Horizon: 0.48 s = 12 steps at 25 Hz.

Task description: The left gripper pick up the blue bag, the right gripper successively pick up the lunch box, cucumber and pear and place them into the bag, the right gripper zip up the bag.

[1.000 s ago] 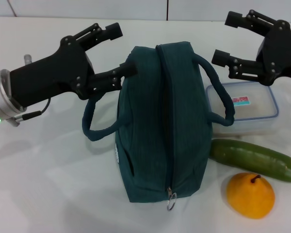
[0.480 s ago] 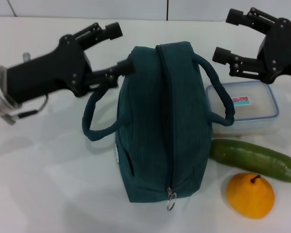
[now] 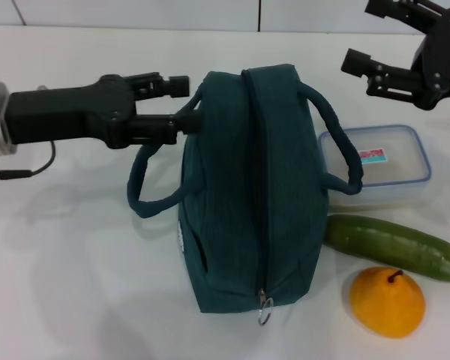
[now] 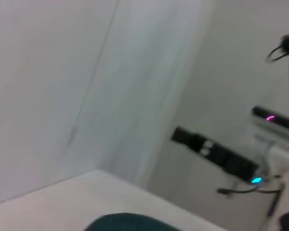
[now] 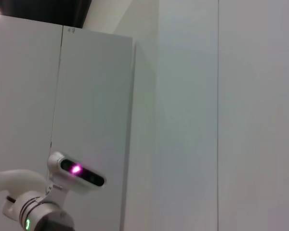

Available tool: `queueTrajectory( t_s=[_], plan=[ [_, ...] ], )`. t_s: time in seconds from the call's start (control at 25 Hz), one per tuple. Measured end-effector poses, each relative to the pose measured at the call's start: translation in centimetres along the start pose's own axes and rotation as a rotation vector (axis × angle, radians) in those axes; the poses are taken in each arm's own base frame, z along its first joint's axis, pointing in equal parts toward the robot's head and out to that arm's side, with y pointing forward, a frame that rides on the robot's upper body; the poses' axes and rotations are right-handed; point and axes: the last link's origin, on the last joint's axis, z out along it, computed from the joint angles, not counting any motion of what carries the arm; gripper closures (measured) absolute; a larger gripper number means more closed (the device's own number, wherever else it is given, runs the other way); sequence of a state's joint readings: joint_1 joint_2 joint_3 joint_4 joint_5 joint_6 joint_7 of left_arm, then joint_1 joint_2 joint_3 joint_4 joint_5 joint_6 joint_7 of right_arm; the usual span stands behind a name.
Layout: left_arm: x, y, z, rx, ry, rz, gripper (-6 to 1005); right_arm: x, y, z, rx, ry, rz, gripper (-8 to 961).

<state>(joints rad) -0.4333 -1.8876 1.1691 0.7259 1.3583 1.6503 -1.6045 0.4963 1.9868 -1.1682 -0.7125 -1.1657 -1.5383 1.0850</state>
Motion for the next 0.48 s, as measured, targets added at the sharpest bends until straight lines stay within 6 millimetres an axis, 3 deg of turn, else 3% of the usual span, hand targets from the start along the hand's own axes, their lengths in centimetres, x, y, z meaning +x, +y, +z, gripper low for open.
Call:
queueTrajectory(
  t_s=[0.2,0.48],
  plan=[
    [-0.5,0.4,0.4,0.11,-0.03,0.012,122,-0.1,0.0,0.2,-0.004,-0.002,-0.003,100],
    [-1.2,0.5,0.8,0.129,-0.044,-0.024,125,0.0,0.0,0.2,-0.006,0.001,-0.003,100]
  ],
)
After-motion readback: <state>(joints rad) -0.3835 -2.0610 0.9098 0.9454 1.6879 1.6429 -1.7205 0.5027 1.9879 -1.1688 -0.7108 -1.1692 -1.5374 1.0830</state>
